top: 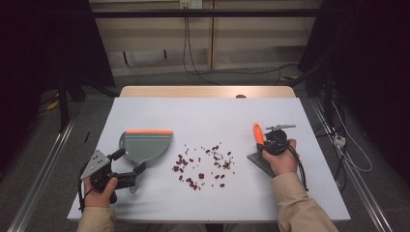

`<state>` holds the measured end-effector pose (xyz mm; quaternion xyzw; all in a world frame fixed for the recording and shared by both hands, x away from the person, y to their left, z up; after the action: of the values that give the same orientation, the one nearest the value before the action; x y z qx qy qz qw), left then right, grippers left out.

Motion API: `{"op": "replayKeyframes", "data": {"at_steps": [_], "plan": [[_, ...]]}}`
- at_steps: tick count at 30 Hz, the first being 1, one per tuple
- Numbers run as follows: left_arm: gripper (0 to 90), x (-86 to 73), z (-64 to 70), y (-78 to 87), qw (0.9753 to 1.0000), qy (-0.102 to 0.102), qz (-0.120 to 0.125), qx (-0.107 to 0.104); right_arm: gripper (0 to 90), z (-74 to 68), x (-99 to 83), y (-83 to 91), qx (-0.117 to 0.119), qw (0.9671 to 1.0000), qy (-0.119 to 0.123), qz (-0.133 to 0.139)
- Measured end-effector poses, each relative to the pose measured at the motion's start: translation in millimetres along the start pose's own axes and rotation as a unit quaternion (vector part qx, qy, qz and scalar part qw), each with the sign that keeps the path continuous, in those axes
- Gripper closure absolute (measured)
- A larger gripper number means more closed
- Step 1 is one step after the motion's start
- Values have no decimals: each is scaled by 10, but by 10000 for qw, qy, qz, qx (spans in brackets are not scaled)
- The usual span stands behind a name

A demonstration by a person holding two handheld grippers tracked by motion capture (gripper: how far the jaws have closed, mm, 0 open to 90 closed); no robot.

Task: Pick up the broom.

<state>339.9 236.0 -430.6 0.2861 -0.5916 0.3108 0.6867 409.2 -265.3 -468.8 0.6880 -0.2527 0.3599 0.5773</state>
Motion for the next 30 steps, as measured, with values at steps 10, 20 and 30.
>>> {"op": "replayKeyframes", "data": {"at_steps": [10,20,30], "plan": [[36,61,21,-15,9999,-25,110,75,692,10,39,0,26,9999,-25,-100],[36,97,53,-30,9999,-48,150,40,694,22,61,39,46,9998,-150,127],[36,139,54,-20,9997,-38,233,63,704,16,136,244,388,9955,-331,803]]}}
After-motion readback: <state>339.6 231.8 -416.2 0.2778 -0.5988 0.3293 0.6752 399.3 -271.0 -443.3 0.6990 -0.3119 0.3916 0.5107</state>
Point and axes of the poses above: each handheld gripper's, and its own axes: y roughly backward along the jaws, x roughly out of its top, z roughly to its right, the point moved 2 cm from there along -y, roughly forward along the jaws, and after that the axes turned 14 degrees about z, right-handed, at the moved point
